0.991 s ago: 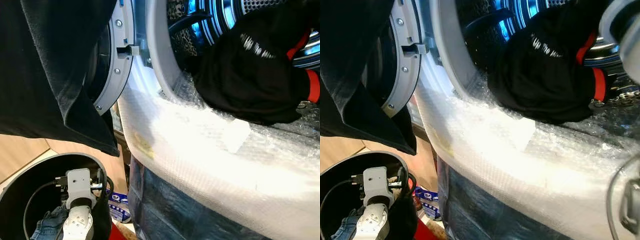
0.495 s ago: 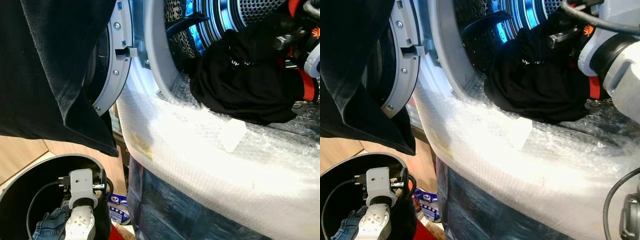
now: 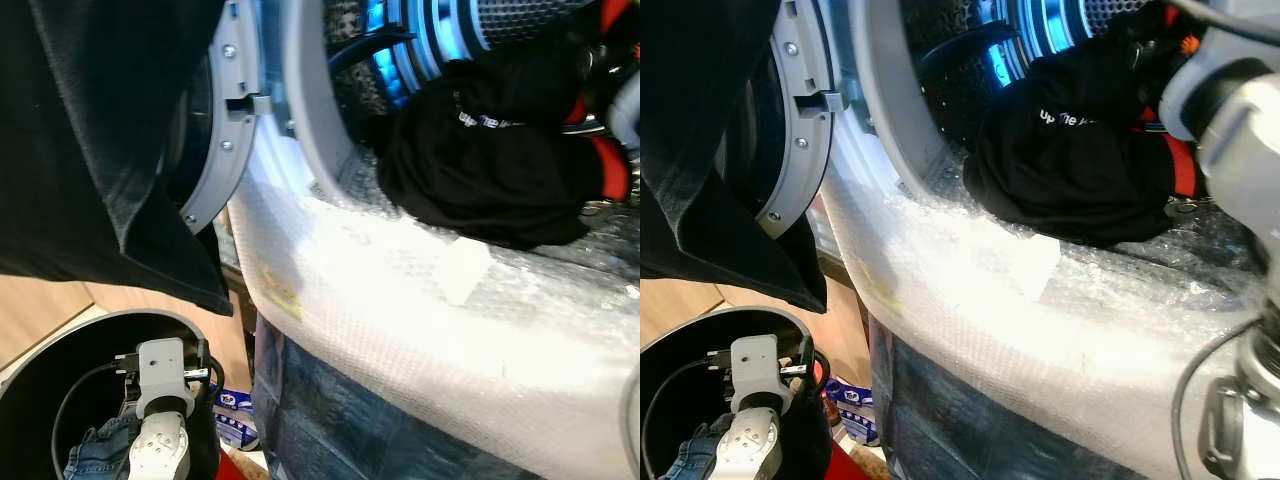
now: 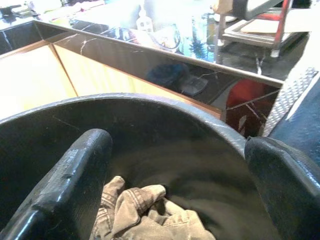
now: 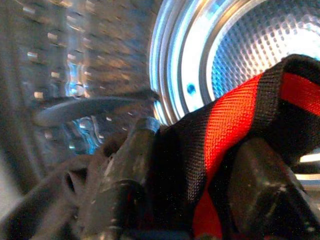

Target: Clothes washing

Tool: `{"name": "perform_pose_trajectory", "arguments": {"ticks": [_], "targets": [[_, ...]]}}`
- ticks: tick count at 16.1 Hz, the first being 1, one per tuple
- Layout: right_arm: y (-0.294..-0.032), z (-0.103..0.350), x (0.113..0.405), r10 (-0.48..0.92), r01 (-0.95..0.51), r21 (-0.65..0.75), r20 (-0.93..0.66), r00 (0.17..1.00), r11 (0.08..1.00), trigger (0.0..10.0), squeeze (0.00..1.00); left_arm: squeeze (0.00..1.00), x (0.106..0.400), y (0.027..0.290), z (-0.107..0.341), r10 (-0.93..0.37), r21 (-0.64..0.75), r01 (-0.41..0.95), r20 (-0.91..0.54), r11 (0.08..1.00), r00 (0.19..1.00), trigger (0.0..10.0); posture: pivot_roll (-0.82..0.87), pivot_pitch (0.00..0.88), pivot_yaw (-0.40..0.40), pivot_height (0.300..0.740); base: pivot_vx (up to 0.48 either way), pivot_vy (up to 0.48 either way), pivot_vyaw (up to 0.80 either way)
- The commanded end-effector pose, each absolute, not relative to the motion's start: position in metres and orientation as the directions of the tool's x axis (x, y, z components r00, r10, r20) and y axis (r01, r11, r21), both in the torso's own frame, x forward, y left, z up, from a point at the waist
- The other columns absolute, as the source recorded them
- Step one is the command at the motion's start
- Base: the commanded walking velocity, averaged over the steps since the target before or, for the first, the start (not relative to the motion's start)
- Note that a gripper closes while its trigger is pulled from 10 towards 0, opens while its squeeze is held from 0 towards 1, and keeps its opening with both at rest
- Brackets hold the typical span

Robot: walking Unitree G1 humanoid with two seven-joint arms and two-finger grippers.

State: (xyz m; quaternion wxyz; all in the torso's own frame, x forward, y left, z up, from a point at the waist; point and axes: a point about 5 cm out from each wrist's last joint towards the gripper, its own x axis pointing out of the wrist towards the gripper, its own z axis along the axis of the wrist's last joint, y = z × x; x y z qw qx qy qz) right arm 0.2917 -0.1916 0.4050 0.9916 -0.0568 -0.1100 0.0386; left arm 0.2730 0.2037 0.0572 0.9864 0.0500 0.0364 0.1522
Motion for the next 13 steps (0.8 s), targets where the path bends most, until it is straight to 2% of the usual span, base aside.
{"name": "perform_pose_trajectory", "arguments": {"ticks": [1, 3, 4, 6, 7, 9, 11, 13], "targets": [[-0.189, 0.403, 0.311, 0.026, -0.011, -0.075, 0.202, 0.979, 0.997, 10.0, 1.0, 0.0, 0.274, 0.199, 0.054, 0.285, 0.107, -0.277, -0.07, 0.955, 0.956, 10.0, -0.22, 0.029, -0.033, 0.74, 0.0, 0.0, 0.0], [-0.191, 0.41, 0.334, -0.076, 0.077, 0.003, 0.2, 0.977, 0.997, 10.0, 1.0, 0.0, 0.276, 0.199, 0.055, 0.287, 0.106, -0.28, -0.065, 0.954, 0.956, 10.0, -0.21, 0.023, -0.036, 0.74, 0.0, 0.0, 0.0], [-0.193, 0.427, 0.355, -0.205, 0.18, 0.125, 0.223, 0.953, 0.976, 10.0, 1.0, 0.0, 0.276, 0.201, 0.056, 0.3, 0.108, -0.292, -0.063, 0.95, 0.952, 10.0, -0.21, 0.023, -0.034, 0.74, 0.0, 0.0, 0.0], [-0.198, 0.435, 0.363, -0.33, 0.291, 0.187, 0.231, 0.915, 0.938, 10.0, 1.0, 0.0, 0.275, 0.202, 0.056, 0.304, 0.113, -0.295, -0.065, 0.949, 0.951, 10.0, -0.2, 0.023, -0.044, 0.74, 0.0, 0.0, 0.0], [-0.191, 0.436, 0.363, -0.317, 0.276, 0.189, 0.242, 0.917, 0.942, 10.0, 1.0, 0.0, 0.275, 0.202, 0.056, 0.305, 0.114, -0.297, -0.063, 0.948, 0.95, 10.0, -0.19, 0.024, -0.047, 0.74, 0.0, 0.0, 0.0], [-0.173, 0.423, 0.349, -0.128, 0.113, 0.078, 0.229, 0.965, 0.991, 10.0, 1.0, 0.0, 0.27, 0.204, 0.052, 0.321, 0.112, -0.312, -0.075, 0.943, 0.944, 10.0, -0.2, 0.038, -0.045, 0.74, 0.0, 0.0, 0.0], [-0.191, 0.438, 0.317, -0.085, 0.057, 0.097, 0.321, 0.943, 0.994, 10.0, 1.0, 0.0, 0.27, 0.198, 0.049, 0.297, 0.108, -0.287, -0.087, 0.952, 0.951, 10.0, -0.22, 0.045, -0.043, 0.74, 0.0, 0.0, 0.0], [-0.193, 0.45, 0.299, -0.01, -0.033, 0.096, 0.422, 0.906, 0.995, 10.0, 1.0, 0.0, 0.271, 0.197, 0.05, 0.297, 0.106, -0.287, -0.087, 0.952, 0.951, 10.0, -0.23, 0.048, -0.038, 0.74, 0.0, 0.0, 0.0]]}}
